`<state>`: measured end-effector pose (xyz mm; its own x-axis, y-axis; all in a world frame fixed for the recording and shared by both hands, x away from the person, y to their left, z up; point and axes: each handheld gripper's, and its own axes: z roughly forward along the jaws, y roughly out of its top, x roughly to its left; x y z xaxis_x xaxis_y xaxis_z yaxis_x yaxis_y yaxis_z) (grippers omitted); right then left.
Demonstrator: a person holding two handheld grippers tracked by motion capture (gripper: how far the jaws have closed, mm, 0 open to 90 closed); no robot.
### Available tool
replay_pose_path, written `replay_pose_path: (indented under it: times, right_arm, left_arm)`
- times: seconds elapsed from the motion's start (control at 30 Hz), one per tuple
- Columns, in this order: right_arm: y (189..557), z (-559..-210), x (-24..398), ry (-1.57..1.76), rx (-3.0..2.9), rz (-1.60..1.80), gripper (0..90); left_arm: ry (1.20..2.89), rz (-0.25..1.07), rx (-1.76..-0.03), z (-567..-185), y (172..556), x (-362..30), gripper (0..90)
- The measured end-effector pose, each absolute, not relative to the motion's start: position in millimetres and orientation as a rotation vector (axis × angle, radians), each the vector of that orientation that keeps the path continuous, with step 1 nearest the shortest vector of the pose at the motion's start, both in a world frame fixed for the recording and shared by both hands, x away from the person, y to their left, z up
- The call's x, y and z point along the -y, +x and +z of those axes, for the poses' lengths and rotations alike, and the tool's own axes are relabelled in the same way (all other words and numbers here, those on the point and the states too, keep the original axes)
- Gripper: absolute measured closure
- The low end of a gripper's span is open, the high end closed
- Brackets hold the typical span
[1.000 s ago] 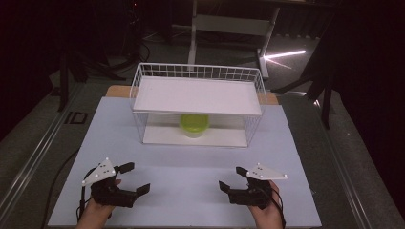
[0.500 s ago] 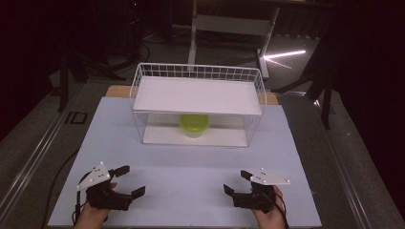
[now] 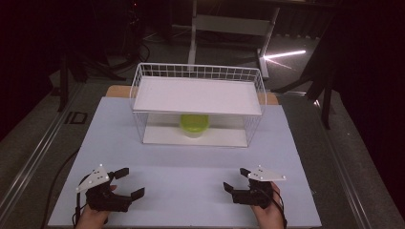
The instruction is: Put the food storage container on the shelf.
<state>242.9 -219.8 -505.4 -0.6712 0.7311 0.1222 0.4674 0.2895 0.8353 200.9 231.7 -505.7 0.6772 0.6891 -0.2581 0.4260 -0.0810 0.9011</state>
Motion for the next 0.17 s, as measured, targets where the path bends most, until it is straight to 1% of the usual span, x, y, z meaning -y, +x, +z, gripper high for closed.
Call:
replay_pose_path:
  times: [0.17]
  right_arm:
    - [243.5, -506.0, 219.4, 1.097, -2.278, 1.313, 16.3]
  left_arm:
    - [1.700, 0.283, -0.909, -504.8, 200.8, -232.5, 1.3]
